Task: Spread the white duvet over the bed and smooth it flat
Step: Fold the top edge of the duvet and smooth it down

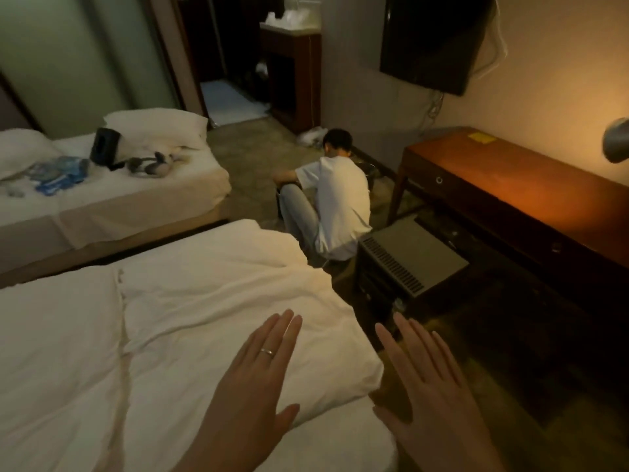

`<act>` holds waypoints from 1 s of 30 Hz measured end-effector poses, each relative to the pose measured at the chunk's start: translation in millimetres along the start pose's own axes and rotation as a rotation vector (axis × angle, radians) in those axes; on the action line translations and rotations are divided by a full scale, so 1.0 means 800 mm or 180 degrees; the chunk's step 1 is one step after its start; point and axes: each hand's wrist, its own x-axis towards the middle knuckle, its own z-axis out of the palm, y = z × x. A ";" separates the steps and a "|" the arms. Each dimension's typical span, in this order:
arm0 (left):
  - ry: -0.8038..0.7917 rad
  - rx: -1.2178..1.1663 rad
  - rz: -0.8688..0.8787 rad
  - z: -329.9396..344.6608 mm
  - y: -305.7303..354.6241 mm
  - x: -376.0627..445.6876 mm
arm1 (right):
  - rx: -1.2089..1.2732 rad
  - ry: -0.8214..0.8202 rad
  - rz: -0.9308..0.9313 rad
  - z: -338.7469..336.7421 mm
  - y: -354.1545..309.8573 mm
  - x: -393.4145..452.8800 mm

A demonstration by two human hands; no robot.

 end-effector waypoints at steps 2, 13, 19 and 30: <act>0.0077 0.0069 -0.0207 0.006 0.021 0.041 | 0.0048 -0.0014 -0.0209 -0.002 0.039 0.039; 0.0625 0.0198 -0.1549 -0.014 0.040 0.111 | -0.0191 -0.0161 -0.1544 -0.039 0.093 0.215; 0.0586 0.0104 -0.2254 0.019 0.044 0.151 | -0.0362 -0.0222 -0.2188 -0.010 0.136 0.320; 0.0863 0.0048 -0.4053 0.095 0.116 0.310 | -0.0124 -0.0669 -0.4142 0.040 0.149 0.531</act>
